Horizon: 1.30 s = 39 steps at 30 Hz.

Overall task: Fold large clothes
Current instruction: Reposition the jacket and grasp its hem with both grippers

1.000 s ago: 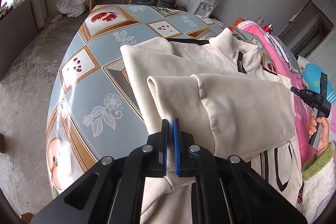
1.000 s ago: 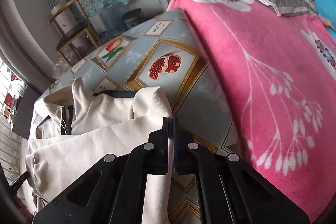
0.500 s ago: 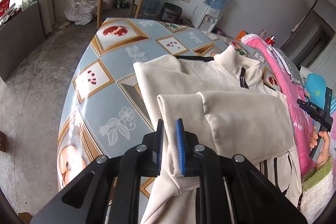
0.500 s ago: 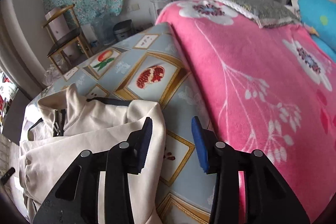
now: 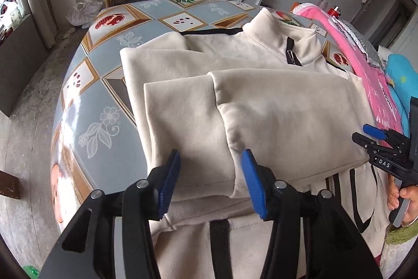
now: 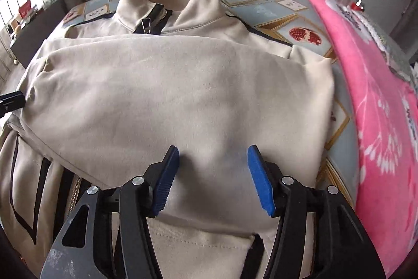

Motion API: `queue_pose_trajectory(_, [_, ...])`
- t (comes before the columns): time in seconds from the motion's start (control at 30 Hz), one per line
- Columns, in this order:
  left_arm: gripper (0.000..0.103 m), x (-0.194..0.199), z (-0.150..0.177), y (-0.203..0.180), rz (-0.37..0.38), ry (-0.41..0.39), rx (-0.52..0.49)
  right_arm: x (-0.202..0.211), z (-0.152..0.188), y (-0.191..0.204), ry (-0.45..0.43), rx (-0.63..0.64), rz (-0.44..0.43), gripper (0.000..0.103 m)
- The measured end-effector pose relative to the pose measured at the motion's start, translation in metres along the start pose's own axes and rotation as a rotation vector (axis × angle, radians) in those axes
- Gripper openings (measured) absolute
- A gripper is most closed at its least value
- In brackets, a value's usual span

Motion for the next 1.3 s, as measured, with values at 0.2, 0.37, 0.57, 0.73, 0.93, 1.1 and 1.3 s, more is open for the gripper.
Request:
queue_pose_trajectory(0.2, [0.055, 0.061, 0.026, 0.005, -0.01, -0.056, -0.072, 0.082, 0.029, 0.025, -0.148, -0.063, -0.06, 0.076])
queue_pose_trajectory(0.37, [0.065, 0.091, 0.079, 0.021, -0.006, -0.04, -0.079, 0.11, 0.079, 0.063, -0.173, -0.094, -0.095, 0.085])
queue_pose_trajectory(0.57, [0.067, 0.098, 0.148, 0.04, -0.055, -0.029, -0.094, 0.106, 0.135, 0.087, -0.144, -0.103, -0.032, 0.085])
queue_pose_trajectory(0.73, [0.067, 0.1, 0.196, 0.055, -0.091, -0.019, -0.088, 0.099, 0.188, 0.096, -0.074, -0.07, 0.033, 0.085])
queue_pose_trajectory(0.93, [0.067, 0.114, 0.228, 0.07, -0.054, -0.052, -0.043, 0.122, 0.231, 0.08, -0.071, -0.149, 0.013, 0.085])
queue_pose_trajectory(1.1, [0.066, 0.112, 0.246, 0.078, -0.029, -0.044, -0.01, 0.141, 0.241, 0.056, -0.117, -0.227, 0.041, 0.085])
queue_pose_trajectory(1.3, [0.048, 0.113, 0.245, 0.078, 0.017, -0.06, 0.021, 0.141, 0.247, 0.031, -0.136, -0.295, 0.036, 0.085])
Point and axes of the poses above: each gripper's, at about its wrist camera, not at the fingertips, and x roughly against the way its jaws point, y to its left, z to its underside, the point moved 8 cm from there along -x, roughly the way its jaws point, and after that the axes turned 13 degrees about x, right-handed, at the moved point
